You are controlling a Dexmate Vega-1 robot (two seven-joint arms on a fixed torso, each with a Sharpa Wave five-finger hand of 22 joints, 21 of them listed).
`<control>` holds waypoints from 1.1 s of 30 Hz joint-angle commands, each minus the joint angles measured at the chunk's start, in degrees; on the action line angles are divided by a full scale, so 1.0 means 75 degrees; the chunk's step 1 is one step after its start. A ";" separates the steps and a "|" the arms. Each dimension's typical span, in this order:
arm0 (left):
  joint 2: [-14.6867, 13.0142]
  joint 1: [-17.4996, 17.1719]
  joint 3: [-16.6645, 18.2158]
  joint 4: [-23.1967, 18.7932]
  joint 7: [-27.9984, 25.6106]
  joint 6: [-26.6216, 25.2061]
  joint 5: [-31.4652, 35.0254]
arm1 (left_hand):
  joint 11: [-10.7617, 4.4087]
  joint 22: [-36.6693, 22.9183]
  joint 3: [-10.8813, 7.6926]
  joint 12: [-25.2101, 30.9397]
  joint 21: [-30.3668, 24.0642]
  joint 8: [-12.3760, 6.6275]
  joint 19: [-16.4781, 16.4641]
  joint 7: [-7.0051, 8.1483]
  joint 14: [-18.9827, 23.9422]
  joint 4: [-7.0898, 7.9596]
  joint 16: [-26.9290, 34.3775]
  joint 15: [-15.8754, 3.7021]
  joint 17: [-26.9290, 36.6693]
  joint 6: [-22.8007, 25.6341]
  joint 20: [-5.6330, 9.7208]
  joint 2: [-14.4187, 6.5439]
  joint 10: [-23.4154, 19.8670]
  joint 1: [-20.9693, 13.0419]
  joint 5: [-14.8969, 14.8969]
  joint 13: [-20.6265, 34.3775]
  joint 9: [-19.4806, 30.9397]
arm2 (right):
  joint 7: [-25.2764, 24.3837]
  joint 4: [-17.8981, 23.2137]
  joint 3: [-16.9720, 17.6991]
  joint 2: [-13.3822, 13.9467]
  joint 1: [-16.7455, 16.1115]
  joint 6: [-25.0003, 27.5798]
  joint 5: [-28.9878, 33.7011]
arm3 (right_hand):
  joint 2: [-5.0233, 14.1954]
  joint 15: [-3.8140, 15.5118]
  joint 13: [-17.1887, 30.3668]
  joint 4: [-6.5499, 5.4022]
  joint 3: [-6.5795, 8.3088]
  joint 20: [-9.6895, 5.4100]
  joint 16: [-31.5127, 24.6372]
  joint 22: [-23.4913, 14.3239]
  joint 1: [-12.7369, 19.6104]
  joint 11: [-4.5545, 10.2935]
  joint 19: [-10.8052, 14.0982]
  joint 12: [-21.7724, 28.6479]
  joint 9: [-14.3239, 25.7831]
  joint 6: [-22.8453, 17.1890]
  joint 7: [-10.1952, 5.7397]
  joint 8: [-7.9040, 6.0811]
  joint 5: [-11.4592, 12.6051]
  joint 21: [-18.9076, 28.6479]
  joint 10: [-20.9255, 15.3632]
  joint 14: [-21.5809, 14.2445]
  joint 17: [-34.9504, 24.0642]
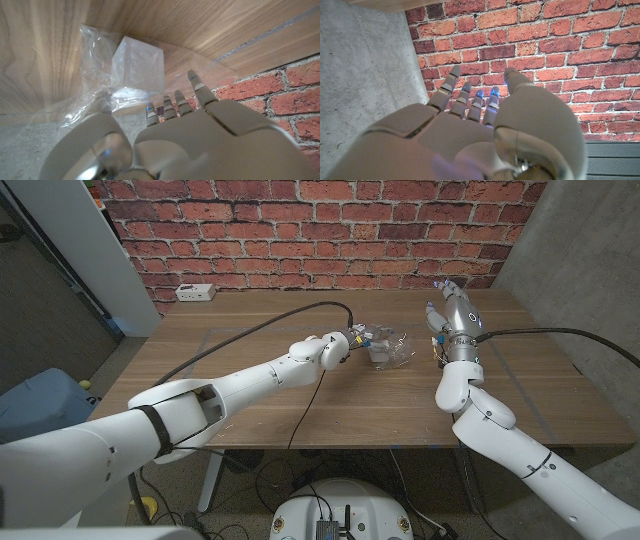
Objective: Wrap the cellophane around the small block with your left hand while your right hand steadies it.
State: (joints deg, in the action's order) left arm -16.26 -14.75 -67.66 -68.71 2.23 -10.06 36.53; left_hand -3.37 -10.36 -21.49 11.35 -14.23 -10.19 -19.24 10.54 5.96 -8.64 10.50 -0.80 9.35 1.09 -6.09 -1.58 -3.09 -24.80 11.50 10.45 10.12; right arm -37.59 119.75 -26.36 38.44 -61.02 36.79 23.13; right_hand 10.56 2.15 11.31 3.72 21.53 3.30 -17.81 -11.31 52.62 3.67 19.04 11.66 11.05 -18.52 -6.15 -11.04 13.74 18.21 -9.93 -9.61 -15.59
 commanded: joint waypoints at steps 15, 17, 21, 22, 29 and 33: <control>0.0302 0.0090 -0.0586 0.0344 -0.0121 -0.0581 0.1104 | -0.0318 -0.0077 -0.1493 0.0327 -0.0084 -0.0483 -0.1118 -0.0808 0.1594 0.0192 0.0034 -0.0507 0.0052 0.2211 0.0401 -0.1424 -0.1924 -0.2737 -0.0113 0.0046 0.0100 | -0.0036 -0.0039 -0.0005 0.0038 0.0025 -0.0084 -0.0056 | 0.0015 0.0409 0.0046 -0.0024 -0.0040 0.0034 -0.0052 -0.0019 -0.0124 -0.0013 0.0042 0.0045 0.0019 -0.0038 0.0023 -0.0025 -0.0051 0.0068 -0.0087 -0.0095 -0.0035; 0.0304 0.0069 -0.0592 0.0315 -0.0167 -0.0648 0.1146 | -0.0325 -0.0080 -0.1553 0.0332 -0.0093 -0.0473 -0.1142 -0.0794 0.1629 0.0214 0.0038 -0.0554 0.0051 0.2241 0.0448 -0.1415 -0.1975 -0.2774 -0.0113 0.0046 0.0102 | -0.0040 -0.0006 0.0005 0.0061 -0.0007 -0.0083 -0.0048 | 0.0018 0.0407 0.0046 -0.0025 -0.0039 0.0034 -0.0053 -0.0019 -0.0127 -0.0015 0.0042 0.0045 0.0019 -0.0039 0.0023 -0.0025 -0.0052 0.0068 -0.0088 -0.0095 -0.0036; 0.0272 0.0038 -0.0582 0.0240 -0.0223 -0.0677 0.1168 | -0.0324 -0.0084 -0.1647 0.0337 -0.0115 -0.0463 -0.1195 -0.0802 0.1703 0.0265 0.0044 -0.0592 0.0050 0.2321 0.0549 -0.1391 -0.2061 -0.2813 -0.0121 0.0047 0.0105 | -0.0066 0.0019 0.0011 0.0057 -0.0033 -0.0064 -0.0033 | 0.0024 0.0424 0.0046 -0.0027 -0.0038 0.0025 -0.0059 -0.0018 -0.0134 -0.0009 0.0038 0.0044 0.0019 -0.0035 0.0016 -0.0023 -0.0054 0.0068 -0.0089 -0.0101 -0.0038; 0.0261 0.0030 -0.0584 0.0215 -0.0221 -0.0693 0.1180 | -0.0337 -0.0086 -0.1672 0.0337 -0.0118 -0.0462 -0.1202 -0.0800 0.1723 0.0284 0.0045 -0.0601 0.0049 0.2351 0.0583 -0.1383 -0.2084 -0.2820 -0.0124 0.0047 0.0106 | -0.0080 0.0032 0.0017 0.0038 -0.0041 -0.0042 -0.0034 | 0.0022 0.0423 0.0046 -0.0027 -0.0039 0.0027 -0.0060 -0.0018 -0.0136 -0.0009 0.0039 0.0043 0.0019 -0.0035 0.0015 -0.0023 -0.0055 0.0069 -0.0087 -0.0103 -0.0038; 0.0192 -0.0020 -0.0574 0.0056 -0.0172 -0.0765 0.1226 | -0.0390 -0.0089 -0.1733 0.0330 -0.0115 -0.0451 -0.1194 -0.0760 0.1795 0.0373 0.0037 -0.0661 0.0045 0.2467 0.0689 -0.1311 -0.2167 -0.2793 -0.0154 0.0049 0.0111 | -0.0084 0.0087 0.0024 0.0073 -0.0094 -0.0050 -0.0011 | 0.0028 0.0420 0.0046 -0.0031 -0.0038 0.0026 -0.0065 -0.0018 -0.0147 -0.0010 0.0041 0.0042 0.0019 -0.0037 0.0015 -0.0023 -0.0057 0.0072 -0.0089 -0.0103 -0.0040; 0.0161 -0.0075 -0.0569 -0.0082 -0.0129 -0.0960 0.1315 | -0.0275 -0.0092 -0.1445 0.0263 0.0102 -0.0362 -0.0652 -0.0703 0.1698 0.0483 -0.0053 -0.0554 0.0007 0.2583 0.0229 -0.0977 -0.2227 -0.2462 -0.0246 0.0058 0.0115 | -0.0116 0.0119 0.0038 0.0045 -0.0131 -0.0007 -0.0001 | 0.0029 0.0425 0.0047 -0.0029 -0.0035 0.0024 -0.0065 -0.0018 -0.0150 -0.0008 0.0038 0.0041 0.0019 -0.0032 0.0018 -0.0021 -0.0058 0.0073 -0.0091 -0.0097 -0.0040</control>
State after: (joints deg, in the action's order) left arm -14.50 -14.53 -71.82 -67.39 0.93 -15.15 45.10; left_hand -6.11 -10.82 -33.50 13.66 -14.25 -13.29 -26.30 5.12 18.98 -5.18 10.37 -2.46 9.41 19.86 -2.40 -10.79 -19.41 -44.72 9.94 10.60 10.83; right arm -38.09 119.94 -26.30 38.81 -61.35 36.30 22.75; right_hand 10.73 2.15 11.31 3.62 21.43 3.29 -18.02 -11.31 51.87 3.67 19.04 11.66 11.05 -18.52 -6.15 -11.04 13.30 18.43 -9.93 -9.62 -15.58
